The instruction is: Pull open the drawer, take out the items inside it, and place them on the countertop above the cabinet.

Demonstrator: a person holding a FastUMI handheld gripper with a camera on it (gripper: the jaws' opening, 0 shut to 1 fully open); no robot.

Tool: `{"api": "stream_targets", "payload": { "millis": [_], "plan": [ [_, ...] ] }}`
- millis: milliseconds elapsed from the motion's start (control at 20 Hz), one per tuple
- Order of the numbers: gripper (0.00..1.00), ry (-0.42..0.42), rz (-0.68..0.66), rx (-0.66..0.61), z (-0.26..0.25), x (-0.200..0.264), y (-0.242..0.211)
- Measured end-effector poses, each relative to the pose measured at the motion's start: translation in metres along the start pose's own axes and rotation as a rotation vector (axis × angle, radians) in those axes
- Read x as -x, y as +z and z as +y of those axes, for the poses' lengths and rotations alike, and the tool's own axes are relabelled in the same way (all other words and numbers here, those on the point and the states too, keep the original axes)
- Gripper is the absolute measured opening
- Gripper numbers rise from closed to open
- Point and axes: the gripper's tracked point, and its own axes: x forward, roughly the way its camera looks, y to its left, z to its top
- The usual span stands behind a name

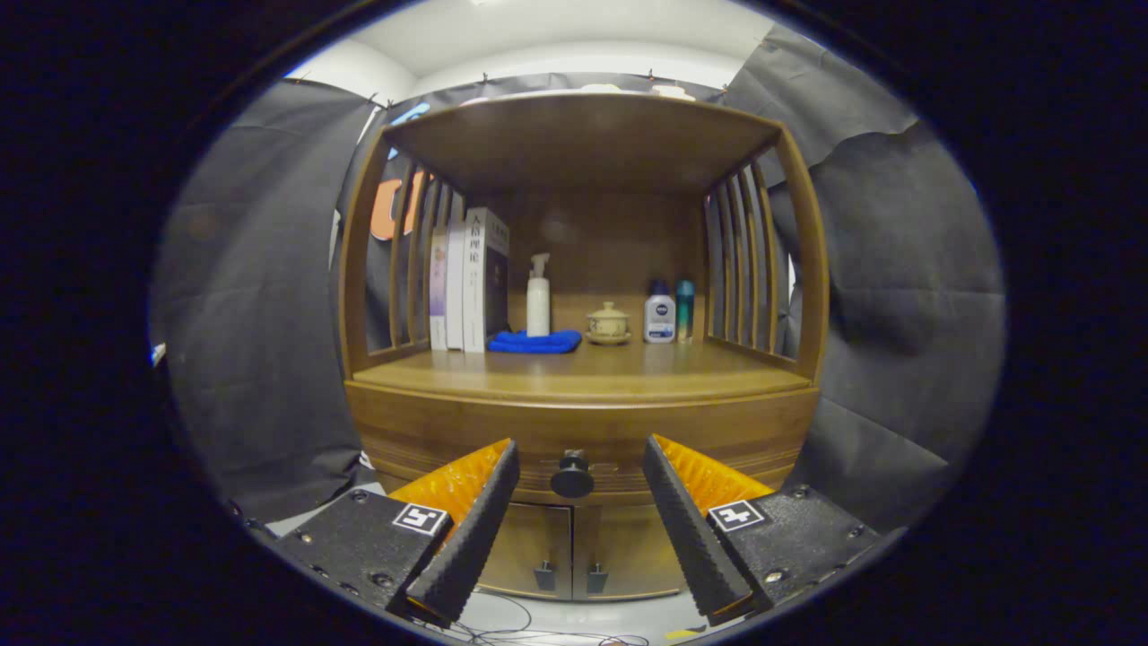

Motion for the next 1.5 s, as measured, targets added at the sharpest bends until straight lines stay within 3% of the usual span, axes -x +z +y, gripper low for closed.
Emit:
{"api": "stream_targets", "payload": {
  "millis": [250, 650, 1150, 1500],
  "plan": [
    [0.83, -0.034, 0.054, -0.004, -0.003, -0.047, -0.029],
    [0.59, -0.040, 0.100, -0.077, 0.004, -0.089, -0.057],
    [0.41, -0.063, 0.108, -0.055, 0.000, -0.088, -0.062],
    [0.39, -0.053, 0.129, -0.082, 0.000, -0.049, -0.069]
  ]
}}
